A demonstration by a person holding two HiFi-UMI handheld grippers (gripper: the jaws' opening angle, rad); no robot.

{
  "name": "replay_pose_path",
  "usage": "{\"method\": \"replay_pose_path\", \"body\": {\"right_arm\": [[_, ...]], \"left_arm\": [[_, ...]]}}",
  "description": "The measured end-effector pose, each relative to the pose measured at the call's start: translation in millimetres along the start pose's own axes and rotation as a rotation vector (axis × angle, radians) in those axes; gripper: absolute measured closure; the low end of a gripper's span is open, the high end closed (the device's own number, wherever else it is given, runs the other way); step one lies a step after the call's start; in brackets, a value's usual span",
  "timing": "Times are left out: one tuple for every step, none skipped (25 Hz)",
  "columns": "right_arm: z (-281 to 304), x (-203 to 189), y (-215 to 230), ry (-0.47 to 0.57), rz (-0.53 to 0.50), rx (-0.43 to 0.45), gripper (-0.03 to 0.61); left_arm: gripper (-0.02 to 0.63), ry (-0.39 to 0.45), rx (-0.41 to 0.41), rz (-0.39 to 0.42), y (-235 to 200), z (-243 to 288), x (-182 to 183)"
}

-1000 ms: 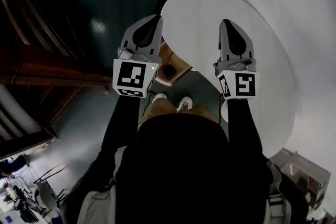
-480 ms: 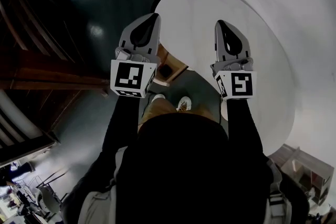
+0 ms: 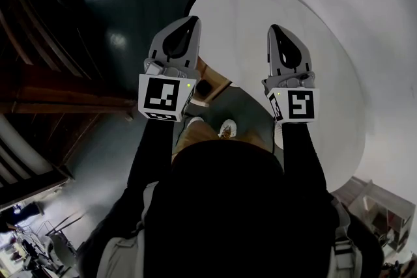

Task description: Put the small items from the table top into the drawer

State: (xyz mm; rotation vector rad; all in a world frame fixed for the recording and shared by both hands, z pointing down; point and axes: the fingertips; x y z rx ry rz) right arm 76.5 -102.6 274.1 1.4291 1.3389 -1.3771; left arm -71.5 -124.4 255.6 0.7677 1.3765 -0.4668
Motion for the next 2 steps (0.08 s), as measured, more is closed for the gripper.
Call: {"method": "replay_pose_path", "body": {"right_arm": [[0.4, 0.1, -0.1, 0.000, 0.000, 0.000, 0.552], [0.8, 0.3, -0.3, 0.000, 0.000, -0.001, 0.552]], "left_arm": [[0.600, 0.001, 0.000, -0.001, -0.4, 0.2, 0.0], [0.600, 0.002, 0.001, -0.002, -0.8, 0.4, -0.1]]}}
Point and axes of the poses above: the fingertips, and each gripper's own axes: z forward along the fingers, y to its right, x out of its top, and after that the axes turned 9 degrees about -x, right-handed
